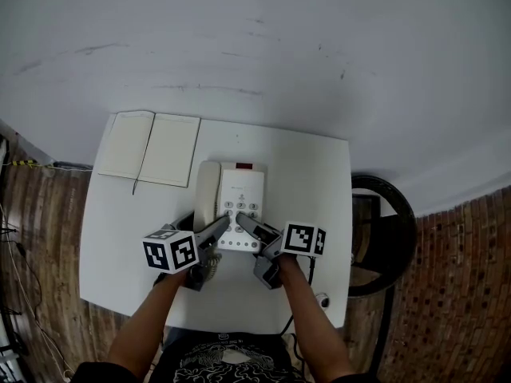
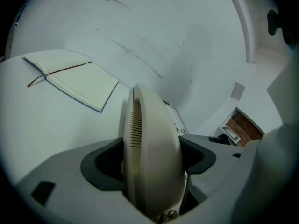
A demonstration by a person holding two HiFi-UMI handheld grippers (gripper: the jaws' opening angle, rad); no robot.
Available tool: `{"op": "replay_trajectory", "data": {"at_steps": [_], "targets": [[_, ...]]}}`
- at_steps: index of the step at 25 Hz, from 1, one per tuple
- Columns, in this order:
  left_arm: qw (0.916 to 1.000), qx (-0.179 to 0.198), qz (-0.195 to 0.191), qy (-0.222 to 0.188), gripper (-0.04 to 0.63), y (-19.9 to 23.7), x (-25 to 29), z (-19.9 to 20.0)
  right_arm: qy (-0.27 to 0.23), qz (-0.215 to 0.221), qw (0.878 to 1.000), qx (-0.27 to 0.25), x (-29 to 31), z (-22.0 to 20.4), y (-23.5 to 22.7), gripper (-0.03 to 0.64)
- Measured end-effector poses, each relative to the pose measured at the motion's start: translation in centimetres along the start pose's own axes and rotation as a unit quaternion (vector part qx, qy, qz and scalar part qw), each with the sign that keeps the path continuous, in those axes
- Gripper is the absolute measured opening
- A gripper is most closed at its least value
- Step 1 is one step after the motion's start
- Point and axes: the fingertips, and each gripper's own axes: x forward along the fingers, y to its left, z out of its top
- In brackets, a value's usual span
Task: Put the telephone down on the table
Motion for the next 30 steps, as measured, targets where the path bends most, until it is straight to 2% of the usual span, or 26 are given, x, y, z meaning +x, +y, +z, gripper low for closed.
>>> {"op": "replay_trajectory", "data": {"at_steps": [3, 7, 12, 18, 27, 30], "targets": [[0.9997, 0.012, 0.008, 0.021, 0.357, 0.1, 0.4, -0.4, 0.003, -0.023, 1.0, -0.004, 0.1, 0.1, -0.3, 0.229], [0.9996, 0.015, 0.012, 0.019, 0.357, 0.0, 0.4, -0.6, 0.002, -0.043, 0.999, -0.009, 0.0, -0.1, -0.6, 0.239], [0.9993, 0.024, 0.017, 0.021, 0.357, 0.0, 0.4, -0.6, 0.003, -0.085, 0.995, -0.051, -0.1, 0.2, -0.8, 0.262], [0.9992, 0.024, 0.02, 0.024, 0.357, 0.1, 0.5, -0.7, -0.003, -0.115, 0.991, -0.069, -0.3, 0.3, -0.9, 0.273], [0.9984, 0.035, 0.029, 0.033, 0.357, 0.3, 0.7, -0.9, -0.017, -0.177, 0.978, -0.105, -0.8, 0.5, -1.5, 0.298], [0.9975, 0.048, 0.029, 0.044, 0.357, 0.0, 1.0, -1.3, -0.025, -0.224, 0.962, -0.152, -1.6, 1.0, -1.8, 0.296]]}}
